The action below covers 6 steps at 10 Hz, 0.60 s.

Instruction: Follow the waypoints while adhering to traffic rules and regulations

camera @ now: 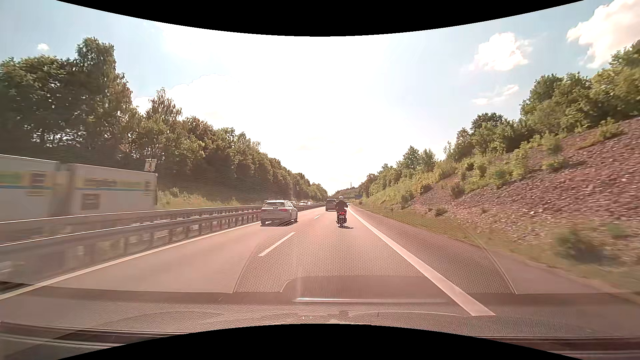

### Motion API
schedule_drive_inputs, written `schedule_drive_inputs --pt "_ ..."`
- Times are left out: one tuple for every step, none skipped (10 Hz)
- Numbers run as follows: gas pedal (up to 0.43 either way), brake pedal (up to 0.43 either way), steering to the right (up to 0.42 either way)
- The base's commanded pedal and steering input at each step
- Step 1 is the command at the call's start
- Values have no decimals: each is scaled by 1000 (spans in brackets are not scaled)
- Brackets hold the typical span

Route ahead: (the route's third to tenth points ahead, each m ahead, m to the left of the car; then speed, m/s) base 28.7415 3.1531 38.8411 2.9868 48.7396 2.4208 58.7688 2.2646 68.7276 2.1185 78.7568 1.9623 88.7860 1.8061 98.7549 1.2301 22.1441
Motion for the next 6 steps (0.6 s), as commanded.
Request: schedule_drive_inputs --pt "248 12 0" --pt "248 12 0" --pt "248 12 0" --pt "248 12 1" --pt "280 12 1" --pt "287 12 2"
